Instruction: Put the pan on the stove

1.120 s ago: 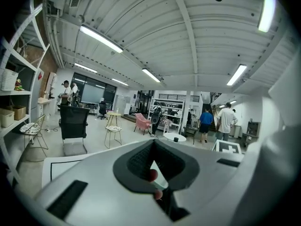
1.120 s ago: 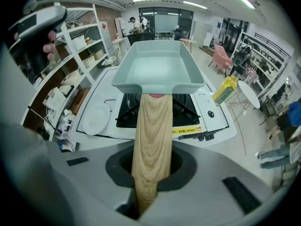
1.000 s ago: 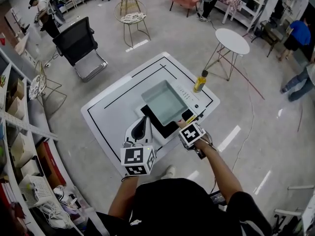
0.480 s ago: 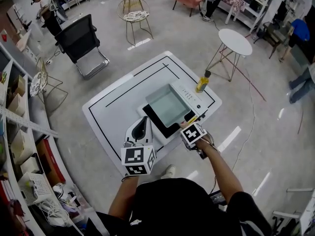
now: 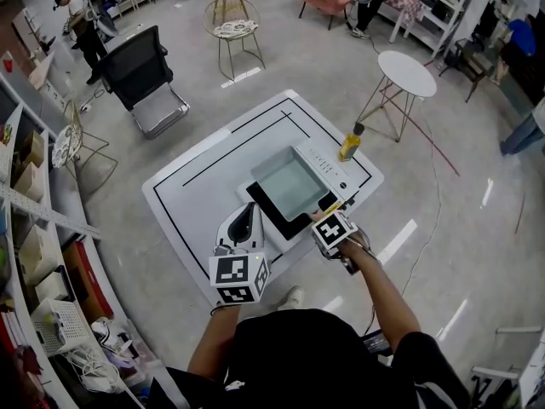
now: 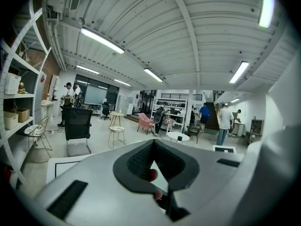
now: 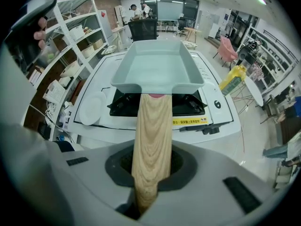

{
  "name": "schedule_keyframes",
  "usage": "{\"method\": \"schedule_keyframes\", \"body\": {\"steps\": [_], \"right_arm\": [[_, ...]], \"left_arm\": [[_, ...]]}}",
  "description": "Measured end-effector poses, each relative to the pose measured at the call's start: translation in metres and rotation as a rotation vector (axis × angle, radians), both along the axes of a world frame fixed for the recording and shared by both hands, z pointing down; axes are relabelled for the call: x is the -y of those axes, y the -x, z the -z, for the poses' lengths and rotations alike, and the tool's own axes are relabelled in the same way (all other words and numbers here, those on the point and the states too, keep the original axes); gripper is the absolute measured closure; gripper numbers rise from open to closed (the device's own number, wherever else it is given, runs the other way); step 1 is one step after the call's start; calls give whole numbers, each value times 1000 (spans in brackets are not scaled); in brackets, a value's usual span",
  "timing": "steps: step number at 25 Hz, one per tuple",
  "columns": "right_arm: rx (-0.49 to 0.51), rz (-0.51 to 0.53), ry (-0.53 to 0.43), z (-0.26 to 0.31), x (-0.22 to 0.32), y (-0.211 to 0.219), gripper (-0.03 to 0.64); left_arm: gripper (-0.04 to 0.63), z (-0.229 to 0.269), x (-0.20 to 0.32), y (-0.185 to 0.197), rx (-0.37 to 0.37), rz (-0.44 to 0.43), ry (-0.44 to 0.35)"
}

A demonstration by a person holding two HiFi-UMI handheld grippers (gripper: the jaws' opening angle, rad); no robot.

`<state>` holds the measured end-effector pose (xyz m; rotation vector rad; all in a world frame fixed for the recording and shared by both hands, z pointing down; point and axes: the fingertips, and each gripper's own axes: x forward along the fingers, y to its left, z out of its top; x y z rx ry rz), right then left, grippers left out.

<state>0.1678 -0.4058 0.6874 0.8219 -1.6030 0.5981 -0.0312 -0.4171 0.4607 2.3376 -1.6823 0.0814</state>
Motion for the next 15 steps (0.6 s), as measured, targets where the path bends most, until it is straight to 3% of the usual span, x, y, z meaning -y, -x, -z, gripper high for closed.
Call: {"method": "schedule_keyframes", "body": {"steps": [5,10,15], "right_arm": [[18,18,-32,1,4,3,573],[90,27,-113,15,14,15,512],[78,-17,-136,26,10,5,479]], "left_arm": [[591,-1,-2,-2,2,-6,0],[591,-2,-5,-4,2,-17,4],[591,1,-10,-7,4,-30,-3]]}}
